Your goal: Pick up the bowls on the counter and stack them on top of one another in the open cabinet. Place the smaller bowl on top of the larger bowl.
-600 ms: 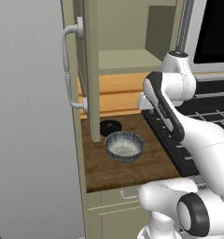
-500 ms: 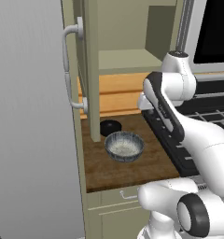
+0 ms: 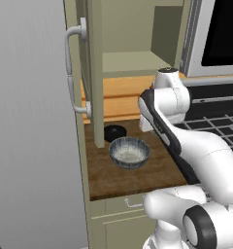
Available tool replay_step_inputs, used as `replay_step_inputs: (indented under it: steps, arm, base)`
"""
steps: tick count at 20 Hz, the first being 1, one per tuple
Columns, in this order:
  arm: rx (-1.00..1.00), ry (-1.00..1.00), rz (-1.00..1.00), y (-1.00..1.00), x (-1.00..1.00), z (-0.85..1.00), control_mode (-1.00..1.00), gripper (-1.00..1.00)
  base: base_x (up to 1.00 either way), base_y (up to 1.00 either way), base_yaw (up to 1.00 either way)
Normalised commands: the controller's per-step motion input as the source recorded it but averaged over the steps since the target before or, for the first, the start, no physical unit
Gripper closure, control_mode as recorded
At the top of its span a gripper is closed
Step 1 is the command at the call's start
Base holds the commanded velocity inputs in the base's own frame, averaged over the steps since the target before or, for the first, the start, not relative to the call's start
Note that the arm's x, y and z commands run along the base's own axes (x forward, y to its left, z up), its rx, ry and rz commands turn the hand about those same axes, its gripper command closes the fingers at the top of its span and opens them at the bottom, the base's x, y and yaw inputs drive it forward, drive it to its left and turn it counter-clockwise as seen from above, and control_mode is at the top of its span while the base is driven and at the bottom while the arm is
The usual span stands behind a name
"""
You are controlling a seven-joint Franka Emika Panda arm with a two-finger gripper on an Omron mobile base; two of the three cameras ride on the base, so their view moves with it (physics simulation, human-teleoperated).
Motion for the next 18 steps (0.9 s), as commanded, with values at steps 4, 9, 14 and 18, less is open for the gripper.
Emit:
replay_step_inputs:
  steps: [4, 9, 14, 18]
  arm:
    - [-0.03, 0.11, 0.04, 0.0, 0.53, -0.9, -1.0, -1.0]
    - [0.0, -0.06, 0.0, 0.0, 0.54, -0.68, -1.0, -1.0]
    - [0.01, -0.09, 0.0, 0.0, 0.5, -0.24, -1.0, -1.0]
    - [0.03, 0.0, 0.01, 0.0, 0.24, 0.13, -1.0, -1.0]
  base:
    - [0.0, 0.0, 0.0]
    - [0.0, 0.0, 0.0]
    - [0.0, 0.0, 0.0]
    - [0.0, 0.0, 0.0]
